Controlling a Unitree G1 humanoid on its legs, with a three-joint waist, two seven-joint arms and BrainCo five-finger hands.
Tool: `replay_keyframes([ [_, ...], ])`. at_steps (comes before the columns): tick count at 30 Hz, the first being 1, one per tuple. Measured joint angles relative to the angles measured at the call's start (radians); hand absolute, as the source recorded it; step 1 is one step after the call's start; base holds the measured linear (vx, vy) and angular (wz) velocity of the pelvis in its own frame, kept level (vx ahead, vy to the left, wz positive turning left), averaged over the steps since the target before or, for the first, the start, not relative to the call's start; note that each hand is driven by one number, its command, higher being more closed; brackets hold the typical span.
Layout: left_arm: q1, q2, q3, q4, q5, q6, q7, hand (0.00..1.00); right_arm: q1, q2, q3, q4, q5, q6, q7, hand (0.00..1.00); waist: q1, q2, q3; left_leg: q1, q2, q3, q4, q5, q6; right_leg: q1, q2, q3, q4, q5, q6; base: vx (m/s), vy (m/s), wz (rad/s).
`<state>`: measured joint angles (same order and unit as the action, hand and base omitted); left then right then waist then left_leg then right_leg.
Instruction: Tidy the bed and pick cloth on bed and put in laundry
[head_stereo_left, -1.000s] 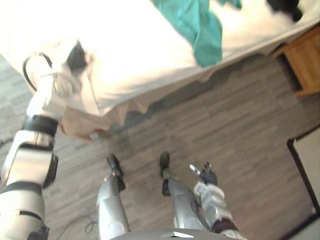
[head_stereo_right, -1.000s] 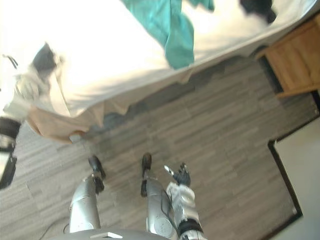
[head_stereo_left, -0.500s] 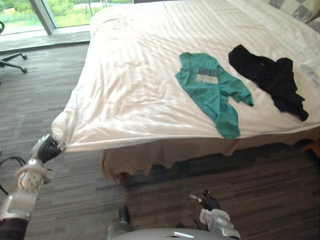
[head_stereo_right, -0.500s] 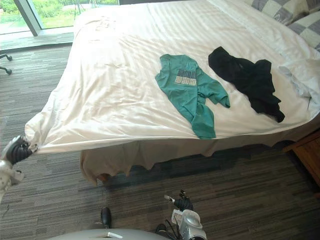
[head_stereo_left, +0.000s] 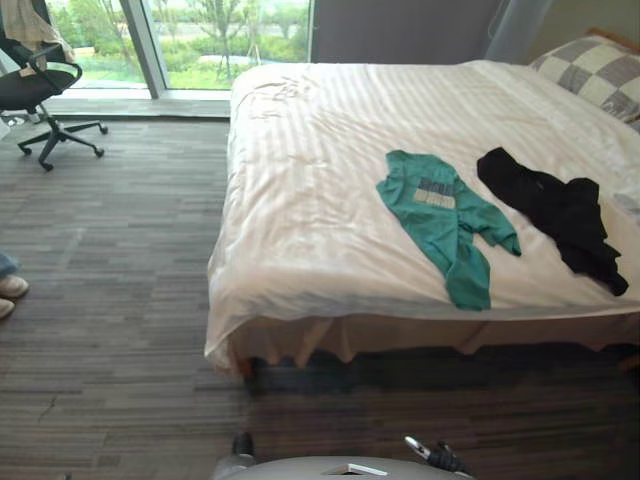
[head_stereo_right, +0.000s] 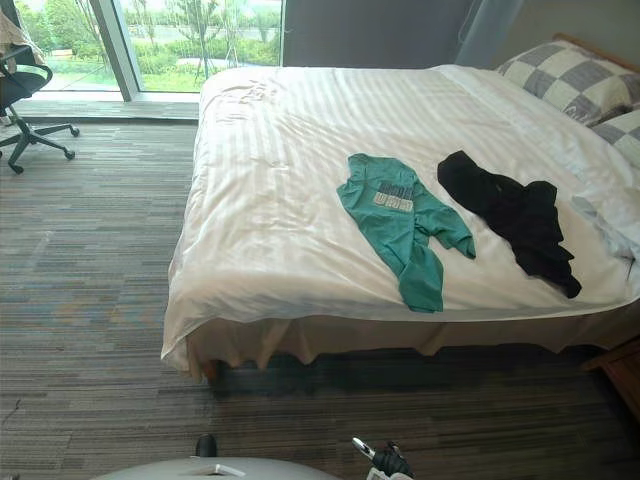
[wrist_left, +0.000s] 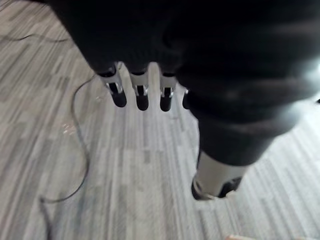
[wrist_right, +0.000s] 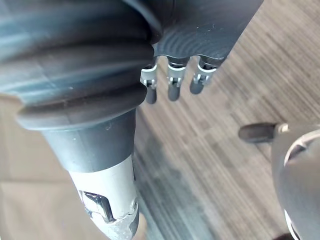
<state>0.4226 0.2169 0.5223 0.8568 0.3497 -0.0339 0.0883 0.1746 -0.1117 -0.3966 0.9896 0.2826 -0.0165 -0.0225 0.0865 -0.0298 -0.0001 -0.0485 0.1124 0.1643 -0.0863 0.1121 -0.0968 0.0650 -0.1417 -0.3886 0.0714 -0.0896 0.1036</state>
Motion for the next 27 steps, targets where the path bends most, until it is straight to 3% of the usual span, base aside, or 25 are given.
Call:
replay_keyframes([
  [2,0.025,-0.054,-0.043,-0.029,-0.042,-0.004,-0.01,0.0,0.021,-0.012,-0.032,-0.033,0.037,-0.001,-0.003,0.0,0.0,-0.003,0.002,0.003,-0.006,-0.013,0.0,0.001,0.001,0.011,-0.007,-0.017,0.008,-0.002,0.002,-0.02,0.005,0.25],
  [3,0.031,-0.088,-0.075,-0.079,-0.088,-0.012,-0.014,0.0,0.04,-0.022,-0.056,-0.063,0.057,-0.002,-0.007,1.0,-0.01,-0.002,0.002,-0.003,-0.015,-0.036,0.0,0.003,0.002,0.022,-0.013,-0.044,0.014,-0.009,0.01,-0.01,0.011,0.55],
  [7,0.06,-0.17,-0.183,-0.277,-0.213,-0.037,-0.039,0.0,0.057,-0.127,-0.171,-0.2,0.079,0.004,-0.013,1.0,-0.018,-0.01,0.006,-0.004,-0.041,-0.06,0.0,0.004,0.012,0.051,-0.042,-0.106,0.035,-0.029,0.025,0.0,0.019,0.42],
  [10,0.118,-0.187,-0.308,-0.418,-0.281,-0.078,-0.065,0.0,-0.052,-0.377,-0.263,-0.278,0.084,0.014,-0.032,1.0,-0.036,-0.009,0.004,-0.022,-0.065,-0.062,0.0,0.012,0.026,0.052,-0.062,-0.135,0.047,-0.022,0.048,0.04,0.043,0.24],
  [11,0.153,-0.186,-0.378,-0.463,-0.292,-0.093,-0.077,0.0,-0.143,-0.504,-0.275,-0.276,0.082,0.02,-0.05,1.0,-0.048,-0.008,0.005,-0.027,-0.07,-0.068,0.0,0.016,0.033,0.051,-0.071,-0.143,0.048,-0.012,0.054,0.07,0.044,0.14],
  [12,0.184,-0.183,-0.438,-0.493,-0.303,-0.107,-0.089,0.0,-0.248,-0.633,-0.251,-0.264,0.081,0.02,-0.053,1.0,-0.043,-0.014,0.008,-0.024,-0.082,-0.062,0.0,0.021,0.039,0.053,-0.078,-0.141,0.052,-0.009,0.053,0.05,0.034,0.15],
  [14,0.203,-0.178,-0.535,-0.489,-0.308,-0.119,-0.107,0.0,-0.389,-0.756,-0.152,-0.277,0.075,-0.009,-0.052,1.0,-0.033,-0.017,0.025,-0.005,-0.084,-0.048,0.001,0.023,0.041,0.052,-0.092,-0.121,0.049,-0.003,0.044,0.07,0.048,-0.09],
  [16,0.204,-0.174,-0.554,-0.506,-0.32,-0.146,-0.115,0.0,-0.463,-0.732,-0.051,-0.425,0.064,-0.066,-0.057,1.0,-0.022,-0.035,0.039,0.0,-0.083,-0.039,0.001,0.024,0.041,0.052,-0.082,-0.108,0.045,-0.002,0.043,0.02,0.003,-0.18],
  [18,0.211,-0.139,-0.566,-0.533,-0.316,-0.161,-0.127,0.0,-0.502,-0.507,-0.032,-0.585,-0.005,-0.123,-0.111,1.0,0.001,-0.044,0.069,-0.007,-0.079,-0.039,0.001,0.024,0.041,0.041,-0.077,-0.085,0.046,-0.001,0.042,-0.03,-0.025,-0.06],
  [20,0.207,-0.137,-0.572,-0.537,-0.315,-0.175,-0.13,0.0,-0.535,-0.346,0.034,-0.546,-0.034,-0.149,-0.16,1.0,0.015,-0.055,0.082,-0.007,-0.086,-0.059,0.001,0.029,0.046,0.051,-0.079,-0.09,0.048,0.0,0.04,-0.05,0.002,0.14],
  [21,0.206,-0.13,-0.573,-0.548,-0.309,-0.178,-0.139,0.0,-0.527,-0.28,0.099,-0.544,-0.032,-0.142,-0.178,1.0,0.026,-0.043,0.099,-0.016,-0.088,-0.075,0.001,0.032,0.051,0.05,-0.081,-0.098,0.048,0.003,0.038,-0.08,0.02,0.3],
  [23,0.203,-0.131,-0.555,-0.581,-0.288,-0.175,-0.16,0.0,-0.5,-0.243,0.205,-0.681,-0.042,-0.134,-0.167,1.0,0.039,-0.015,0.13,-0.041,-0.094,-0.101,0.0,0.045,0.057,0.045,-0.081,-0.125,0.048,0.011,0.035,-0.11,0.037,0.42],
  [24,0.188,-0.133,-0.545,-0.579,-0.287,-0.171,-0.166,0.0,-0.49,-0.241,0.247,-0.751,-0.055,-0.135,-0.165,1.0,0.048,-0.016,0.134,-0.052,-0.094,-0.106,0.0,0.046,0.059,0.035,-0.081,-0.128,0.048,0.013,0.036,-0.1,0.042,0.31],
  [25,0.149,-0.135,-0.527,-0.543,-0.278,-0.16,-0.158,0.0,-0.5,-0.223,0.345,-0.873,-0.095,-0.164,-0.147,1.0,0.064,-0.002,0.138,-0.056,-0.095,-0.108,-0.001,0.042,0.059,0.035,-0.08,-0.128,0.045,0.016,0.041,-0.08,0.03,0.04],
  [27,0.075,-0.11,-0.525,-0.459,-0.25,-0.141,-0.14,0.0,-0.576,-0.174,0.457,-0.855,-0.123,-0.201,-0.132,1.0,0.081,-0.024,0.143,-0.054,-0.093,-0.109,-0.001,0.043,0.06,0.035,-0.077,-0.122,0.044,0.008,0.04,-0.08,0.007,-0.05],
])
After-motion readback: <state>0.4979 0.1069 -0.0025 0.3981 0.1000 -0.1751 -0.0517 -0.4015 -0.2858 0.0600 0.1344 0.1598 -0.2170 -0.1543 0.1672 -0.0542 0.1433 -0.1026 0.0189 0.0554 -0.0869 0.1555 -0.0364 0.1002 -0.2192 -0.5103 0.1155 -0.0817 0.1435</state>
